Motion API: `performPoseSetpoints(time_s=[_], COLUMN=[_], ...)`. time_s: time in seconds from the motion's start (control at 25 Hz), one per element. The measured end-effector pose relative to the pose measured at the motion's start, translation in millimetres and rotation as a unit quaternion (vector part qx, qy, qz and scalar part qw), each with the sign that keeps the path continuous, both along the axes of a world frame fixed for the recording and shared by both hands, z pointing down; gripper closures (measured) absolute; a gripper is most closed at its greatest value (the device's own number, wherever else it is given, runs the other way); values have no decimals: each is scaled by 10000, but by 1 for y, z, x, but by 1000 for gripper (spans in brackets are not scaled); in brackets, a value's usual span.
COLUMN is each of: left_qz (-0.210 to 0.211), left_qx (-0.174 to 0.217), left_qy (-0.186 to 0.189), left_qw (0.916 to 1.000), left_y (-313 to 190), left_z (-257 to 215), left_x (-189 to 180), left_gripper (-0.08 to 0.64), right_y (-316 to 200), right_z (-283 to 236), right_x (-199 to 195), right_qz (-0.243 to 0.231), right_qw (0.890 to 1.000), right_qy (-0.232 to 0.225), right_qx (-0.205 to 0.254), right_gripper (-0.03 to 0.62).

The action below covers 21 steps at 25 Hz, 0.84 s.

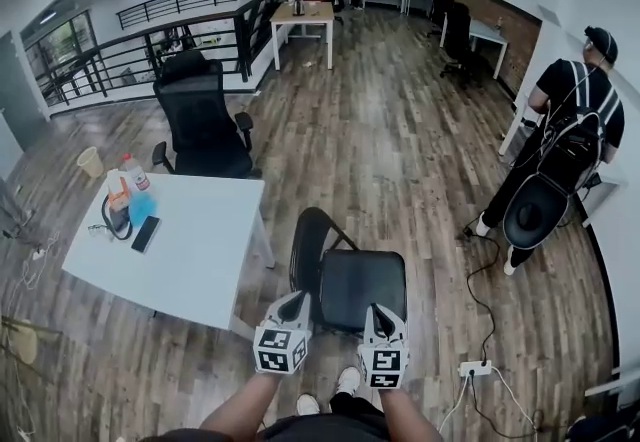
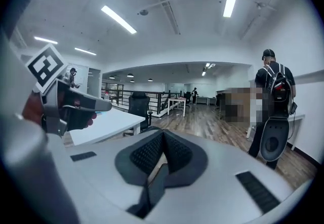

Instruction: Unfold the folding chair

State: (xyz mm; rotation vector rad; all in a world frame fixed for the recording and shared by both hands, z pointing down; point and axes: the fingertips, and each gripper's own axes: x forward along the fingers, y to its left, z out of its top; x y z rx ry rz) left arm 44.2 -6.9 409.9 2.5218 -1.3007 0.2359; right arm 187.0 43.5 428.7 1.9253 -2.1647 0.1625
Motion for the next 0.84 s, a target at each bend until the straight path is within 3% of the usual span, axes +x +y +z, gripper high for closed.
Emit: performPoseSetpoints(time_s=[0.4, 0.84], left_qz=[-84, -122], left_qx=[28, 133], left_qy=[-75, -69], left_qw=[9999, 9998], left_y=[56, 61], left_z=[-13, -17], left_x=[-3, 21], left_gripper=[555, 555], right_y=[40, 52], right_z=[-28, -37], right_x=[-11, 7], right_qz=[-381, -389], right_qw=[9989, 9978], right_qy=[10, 176], right_qx=[283, 507], right_gripper=[578, 578])
